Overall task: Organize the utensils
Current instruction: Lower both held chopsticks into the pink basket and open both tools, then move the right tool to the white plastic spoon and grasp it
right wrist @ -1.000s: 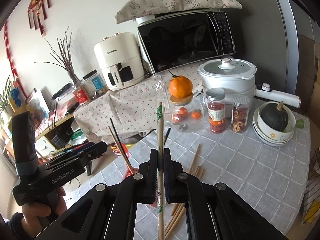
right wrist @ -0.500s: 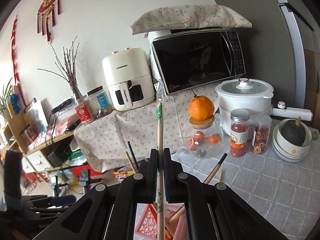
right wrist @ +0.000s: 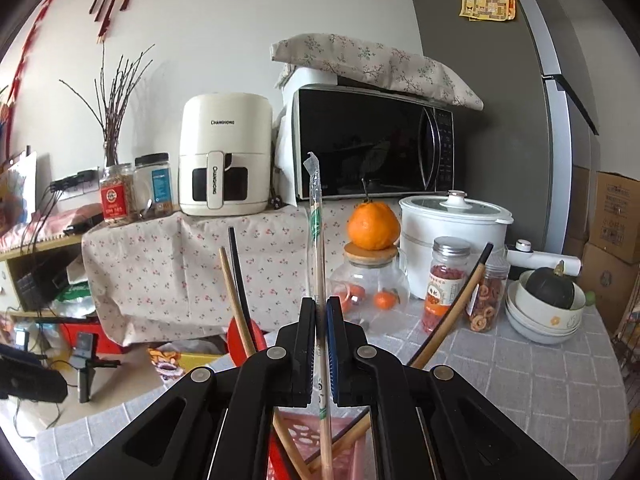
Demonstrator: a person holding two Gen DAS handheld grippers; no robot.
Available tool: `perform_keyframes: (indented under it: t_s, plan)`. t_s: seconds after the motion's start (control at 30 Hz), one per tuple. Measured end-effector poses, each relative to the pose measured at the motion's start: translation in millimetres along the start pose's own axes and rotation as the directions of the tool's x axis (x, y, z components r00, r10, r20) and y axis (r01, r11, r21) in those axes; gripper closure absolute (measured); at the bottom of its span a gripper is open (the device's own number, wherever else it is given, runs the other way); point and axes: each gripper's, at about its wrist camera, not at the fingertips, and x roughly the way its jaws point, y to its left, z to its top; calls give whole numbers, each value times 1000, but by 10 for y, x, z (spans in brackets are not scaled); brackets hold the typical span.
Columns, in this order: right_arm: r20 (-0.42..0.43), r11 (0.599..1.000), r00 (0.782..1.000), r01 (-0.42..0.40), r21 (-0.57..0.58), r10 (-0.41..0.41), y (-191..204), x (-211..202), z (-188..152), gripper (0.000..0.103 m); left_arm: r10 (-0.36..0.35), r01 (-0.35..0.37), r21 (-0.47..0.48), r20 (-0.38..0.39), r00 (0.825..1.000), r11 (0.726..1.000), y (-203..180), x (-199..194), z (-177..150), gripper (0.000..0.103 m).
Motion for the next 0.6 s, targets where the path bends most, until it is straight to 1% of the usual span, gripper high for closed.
perform_keyframes:
  t_s: [0.1, 0.2, 0.23, 0.27, 0.3, 0.33, 0.37, 0.4, 0.47, 0.53, 0.6]
  plan:
    - [-43, 1000, 999, -11, -10, 11, -25, -17, -109, 97, -7, 7, 1, -14, 1000, 1000, -14, 29, -13, 53]
    - [-93, 998, 994, -54, -18, 52, -77, -62, -127, 95, -19, 19, -5, -32, 999, 1000, -30, 58, -23, 53]
    - [-108, 998, 992, -66, -22, 64, -104, -76, -108, 90, -24, 23, -6, -38, 999, 1000, -38, 69, -26, 53]
    - [-125, 997, 990, -72, -20, 69, -126, -87, -90, 80, -26, 26, -5, -45, 999, 1000, -52, 80, -31, 53]
    - [-145, 996, 985, -93, -11, 90, -165, -101, -58, 75, -28, 28, -4, -52, 998, 1000, -66, 95, -38, 53]
    - [-167, 993, 979, -121, 5, 120, -224, -127, -12, 67, -30, 30, -3, -61, 998, 1000, -85, 111, -46, 52]
    - [-184, 990, 973, -141, 16, 142, -271, -155, 34, 62, -36, 36, -1, -71, 997, 999, -108, 129, -57, 51]
    - [-200, 987, 967, -158, 18, 158, -295, -181, 65, 60, -42, 42, 2, -81, 996, 999, -131, 144, -65, 49]
    - [-242, 983, 954, -182, 10, 179, -379, -224, 166, 58, -59, 60, 6, -100, 993, 998, -188, 180, -88, 38]
    - [-286, 982, 941, -189, 4, 182, -492, -265, 266, 54, -74, 75, 8, -119, 990, 997, -251, 209, -121, 36]
    - [-326, 984, 930, -175, 10, 169, -638, -308, 370, 51, -88, 90, 9, -146, 985, 996, -316, 243, -172, 35]
